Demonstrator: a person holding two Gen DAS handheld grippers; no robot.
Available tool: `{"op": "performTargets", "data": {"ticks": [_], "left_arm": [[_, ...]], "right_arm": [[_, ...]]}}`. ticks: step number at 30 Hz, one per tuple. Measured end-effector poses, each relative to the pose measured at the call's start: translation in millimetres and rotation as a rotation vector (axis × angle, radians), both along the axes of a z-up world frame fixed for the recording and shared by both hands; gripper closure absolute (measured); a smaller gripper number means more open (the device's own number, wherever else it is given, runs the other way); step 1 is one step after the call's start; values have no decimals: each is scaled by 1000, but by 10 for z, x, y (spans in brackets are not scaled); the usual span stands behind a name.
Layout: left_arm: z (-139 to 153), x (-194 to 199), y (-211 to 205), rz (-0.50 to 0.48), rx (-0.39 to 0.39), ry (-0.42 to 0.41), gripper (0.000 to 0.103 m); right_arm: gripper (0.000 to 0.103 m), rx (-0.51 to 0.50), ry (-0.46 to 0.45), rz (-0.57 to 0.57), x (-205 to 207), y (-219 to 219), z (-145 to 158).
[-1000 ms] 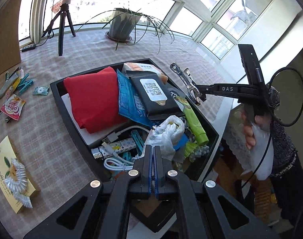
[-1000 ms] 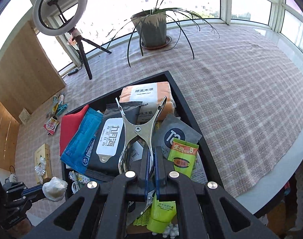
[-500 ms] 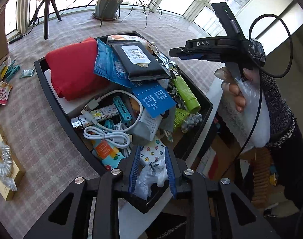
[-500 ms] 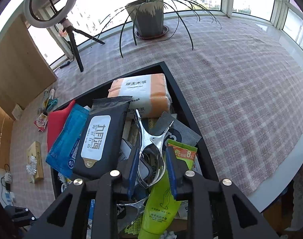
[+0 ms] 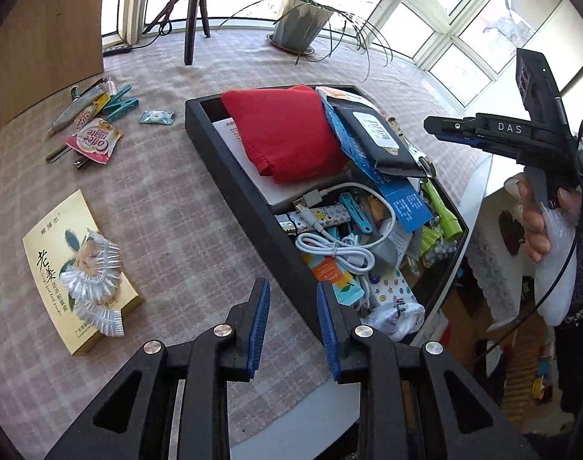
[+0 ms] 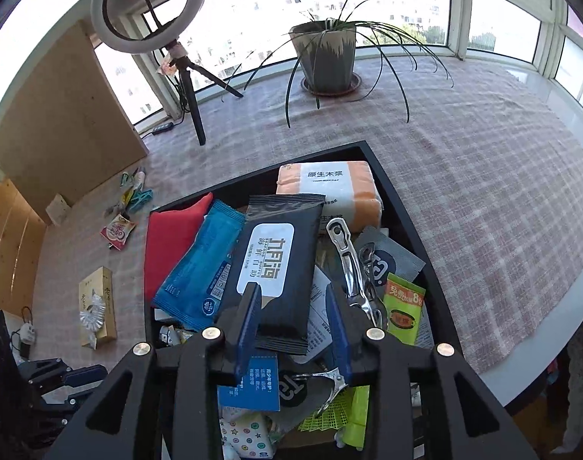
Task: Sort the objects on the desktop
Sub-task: 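Move both tools back to the gold box on the table, then grasp the clear plastic ring beside the gold box with the right tool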
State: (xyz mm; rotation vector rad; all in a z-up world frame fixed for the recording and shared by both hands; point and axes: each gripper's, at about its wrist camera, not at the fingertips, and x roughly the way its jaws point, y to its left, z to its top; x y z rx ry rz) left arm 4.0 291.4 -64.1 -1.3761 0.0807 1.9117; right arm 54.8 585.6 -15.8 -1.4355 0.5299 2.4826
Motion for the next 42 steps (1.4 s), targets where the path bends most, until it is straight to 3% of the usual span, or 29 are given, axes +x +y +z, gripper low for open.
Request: {"op": "performTargets", "data": {"ticks": [9,16,21,24,28,40,42], "left_arm": [[-145,-412,-1101,218,-20,-19,75],[-305,-657,-1652,333,3,-68,75],[-392,-720,-1790,356,10,-88,75],[-421,-730,-1841,365,22,-105,75],[-404,-734,-1863,365,26,-102,75],[-436,-783,-1856,367,36,-115,75],[-444,-779,-1835,363,37,-117,75]], "right_arm": [[71,-83,-3,183,-460,-975,-35],[71,-145,-64,306,-899,-1729,-366],[63,-166,-146,371,-1191,-2210,-723],[63,-216,-190,370,-1323,-2361,-947],[63,-198,-240,363,-1457,-2482,-1150],[63,-235,-258,360,-1497,-2531,-1269],[74,-246,-252,358,-1479,-2513,-1266]]}}
